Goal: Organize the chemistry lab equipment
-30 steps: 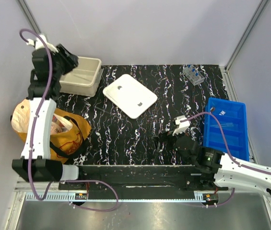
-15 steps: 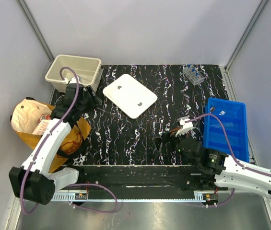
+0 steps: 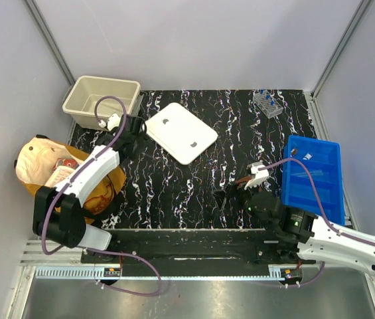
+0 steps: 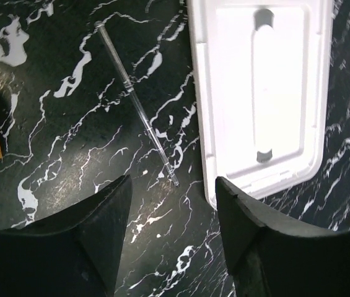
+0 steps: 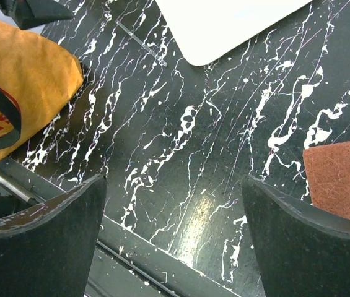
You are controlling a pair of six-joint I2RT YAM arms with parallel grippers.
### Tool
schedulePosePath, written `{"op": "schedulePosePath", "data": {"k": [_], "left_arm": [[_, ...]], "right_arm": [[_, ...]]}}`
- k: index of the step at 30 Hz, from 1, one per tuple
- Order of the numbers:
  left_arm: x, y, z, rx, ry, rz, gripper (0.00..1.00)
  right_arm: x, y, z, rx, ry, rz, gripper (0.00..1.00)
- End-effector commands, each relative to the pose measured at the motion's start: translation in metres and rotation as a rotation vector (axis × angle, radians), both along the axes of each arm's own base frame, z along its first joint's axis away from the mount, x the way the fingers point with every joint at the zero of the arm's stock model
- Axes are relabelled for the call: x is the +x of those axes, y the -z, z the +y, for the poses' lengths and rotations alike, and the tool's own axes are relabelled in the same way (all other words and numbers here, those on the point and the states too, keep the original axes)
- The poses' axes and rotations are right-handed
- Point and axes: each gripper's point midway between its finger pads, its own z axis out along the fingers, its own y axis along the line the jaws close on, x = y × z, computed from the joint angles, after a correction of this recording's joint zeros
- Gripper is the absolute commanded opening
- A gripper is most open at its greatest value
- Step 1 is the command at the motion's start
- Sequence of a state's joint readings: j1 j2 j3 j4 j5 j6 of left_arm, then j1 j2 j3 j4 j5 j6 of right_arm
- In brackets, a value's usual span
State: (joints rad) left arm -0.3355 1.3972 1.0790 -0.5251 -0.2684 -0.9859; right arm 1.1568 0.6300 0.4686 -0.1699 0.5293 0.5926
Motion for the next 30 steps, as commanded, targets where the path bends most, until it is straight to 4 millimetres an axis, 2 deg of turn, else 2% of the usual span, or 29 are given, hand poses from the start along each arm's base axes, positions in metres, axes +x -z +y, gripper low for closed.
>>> {"op": "schedulePosePath", "data": {"k": [1, 7, 11, 13, 23, 30], "left_arm": [[0.018, -0.01, 0.02, -0.064, -0.325, -0.019, 0.59], [0.027, 0.018, 0.026, 0.043, -0.443, 0.185, 0.49], [0.037, 0.036, 0.022, 0.039, -0.472, 0.22, 0.43], [0.042, 0.045, 0.021, 0.032, -0.472, 0.21, 0.43], [0.043, 0.093, 0.021, -0.024, -0.493, 0.311, 0.41], [0.048, 0.104, 0.023, -0.021, -0.517, 0.325, 0.4]], "right_arm": [[-0.002, -0.009, -0.001, 0.035, -0.003, -0.004, 0.93], [-0.002, -0.01, -0.003, 0.034, 0.004, -0.007, 0.93], [-0.001, -0.011, -0.004, 0.028, 0.008, -0.013, 0.93], [-0.001, -0.011, -0.004, 0.023, 0.008, -0.012, 0.93], [0.001, -0.009, -0.006, 0.006, 0.016, -0.016, 0.93], [0.002, -0.008, -0.007, -0.002, 0.023, -0.018, 0.93]]}}
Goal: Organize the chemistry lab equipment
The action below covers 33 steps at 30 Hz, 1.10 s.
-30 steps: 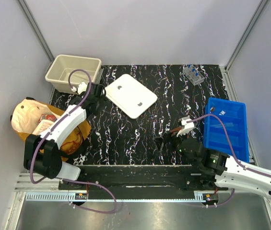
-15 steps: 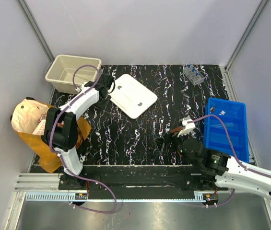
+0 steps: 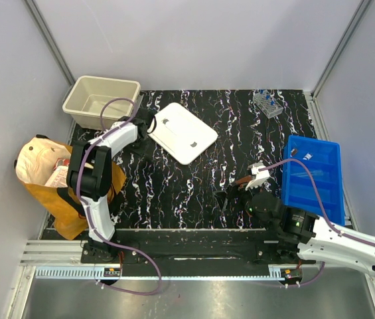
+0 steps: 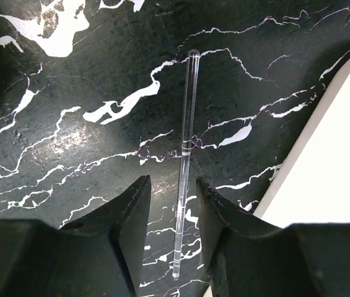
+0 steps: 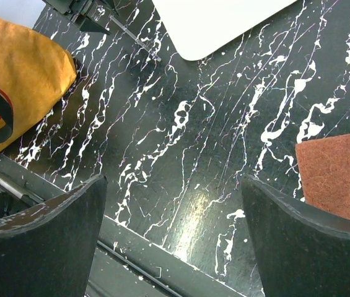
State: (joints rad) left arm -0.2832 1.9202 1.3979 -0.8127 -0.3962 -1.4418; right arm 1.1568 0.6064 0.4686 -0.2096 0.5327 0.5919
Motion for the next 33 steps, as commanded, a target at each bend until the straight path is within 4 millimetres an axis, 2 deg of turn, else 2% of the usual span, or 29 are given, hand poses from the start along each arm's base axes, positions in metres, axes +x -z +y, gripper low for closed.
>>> {"op": "schedulePosePath", "data": {"k": [1, 7, 18, 24, 33], "left_arm": [[0.01, 0.001, -0.004, -0.034, -0.033, -0.024, 0.4], [0.009, 0.012, -0.004, -0.046, -0.058, 0.007, 0.38], [0.008, 0.011, 0.007, -0.03, -0.132, 0.018, 0.37], [0.01, 0.012, 0.006, -0.031, -0.128, 0.037, 0.38], [0.015, 0.026, -0.003, -0.063, -0.119, 0.073, 0.38]], "right_arm": [[0.004, -0.011, -0.001, 0.016, 0.019, -0.023, 0.92], [0.003, -0.008, -0.001, 0.01, 0.017, -0.016, 0.92], [0.001, -0.006, -0.009, 0.015, 0.031, -0.01, 0.91], [0.002, -0.006, -0.009, 0.012, 0.034, -0.01, 0.91], [0.001, -0.005, -0.01, 0.009, 0.035, -0.011, 0.91]]}}
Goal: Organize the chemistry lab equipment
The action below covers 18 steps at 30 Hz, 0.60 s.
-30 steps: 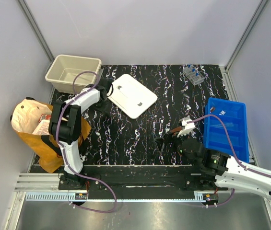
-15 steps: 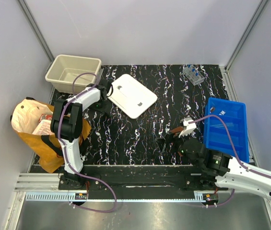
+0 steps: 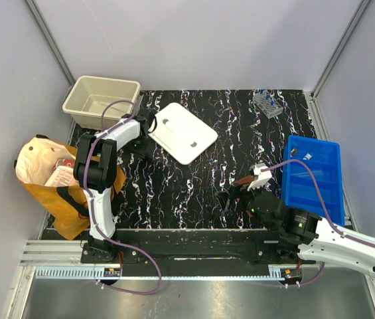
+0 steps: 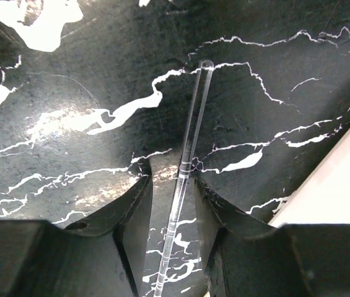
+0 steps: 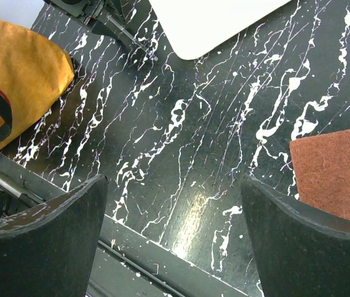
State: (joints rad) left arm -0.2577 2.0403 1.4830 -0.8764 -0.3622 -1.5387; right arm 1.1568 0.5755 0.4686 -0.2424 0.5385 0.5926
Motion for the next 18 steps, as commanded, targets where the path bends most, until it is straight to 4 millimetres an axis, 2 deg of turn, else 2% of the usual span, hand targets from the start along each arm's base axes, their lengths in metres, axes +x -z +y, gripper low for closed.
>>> {"op": "schedulePosePath", "data": {"k": [1, 8, 18], "left_arm": [[0.008, 0.001, -0.006, -0.032, -0.012, -0.002, 0.38], [-0.005, 0.009, -0.007, -0.068, -0.036, 0.034, 0.36], [-0.012, 0.008, -0.011, -0.108, -0.065, 0.04, 0.21]], "right_arm": [[0.003, -0.004, -0.004, 0.009, 0.031, -0.01, 0.91], [0.004, -0.005, -0.005, 0.012, 0.034, -0.016, 0.91], [0.003, -0.003, -0.007, 0.016, 0.036, -0.016, 0.91]]}}
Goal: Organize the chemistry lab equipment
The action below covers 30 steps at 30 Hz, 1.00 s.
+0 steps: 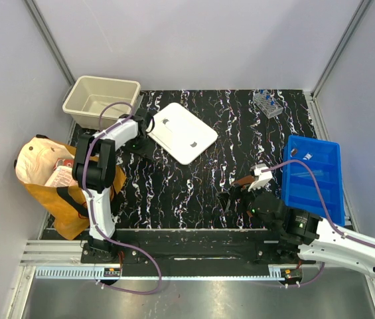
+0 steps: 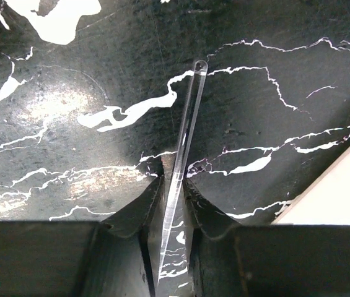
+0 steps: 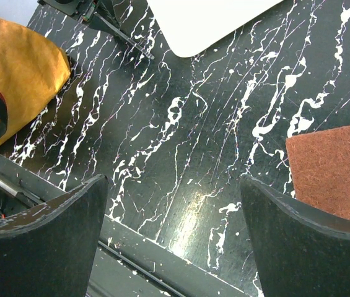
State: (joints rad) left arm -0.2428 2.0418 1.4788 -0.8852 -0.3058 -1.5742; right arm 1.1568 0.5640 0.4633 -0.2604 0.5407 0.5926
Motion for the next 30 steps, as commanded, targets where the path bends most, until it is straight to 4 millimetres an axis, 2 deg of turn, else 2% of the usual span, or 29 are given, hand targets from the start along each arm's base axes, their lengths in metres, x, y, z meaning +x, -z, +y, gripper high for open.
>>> {"op": "schedulePosePath", "data": {"k": [1, 4, 9, 17, 24, 30], "left_arm": [[-0.01, 0.005, -0.007, -0.051, -0.028, 0.023, 0.2], [-0.011, 0.004, -0.008, -0.053, -0.028, 0.02, 0.16], [-0.012, 0.002, -0.009, -0.062, -0.021, 0.021, 0.0], [-0.007, -0.015, -0.008, -0.058, -0.006, -0.022, 0.0], [-0.007, -0.034, 0.003, 0.004, 0.01, -0.039, 0.0], [-0.006, -0.043, 0.006, 0.021, 0.032, -0.055, 0.0]], "right_arm": [[0.004, -0.008, -0.004, 0.031, 0.034, -0.022, 0.91], [0.004, -0.009, -0.005, 0.035, 0.034, -0.024, 0.91], [0.003, -0.01, -0.006, 0.035, 0.034, -0.026, 0.91], [0.003, -0.009, -0.008, 0.038, 0.037, -0.028, 0.91], [0.004, -0.009, -0.006, 0.033, 0.036, -0.031, 0.92], [0.004, -0.008, -0.005, 0.029, 0.034, -0.031, 0.92]]}}
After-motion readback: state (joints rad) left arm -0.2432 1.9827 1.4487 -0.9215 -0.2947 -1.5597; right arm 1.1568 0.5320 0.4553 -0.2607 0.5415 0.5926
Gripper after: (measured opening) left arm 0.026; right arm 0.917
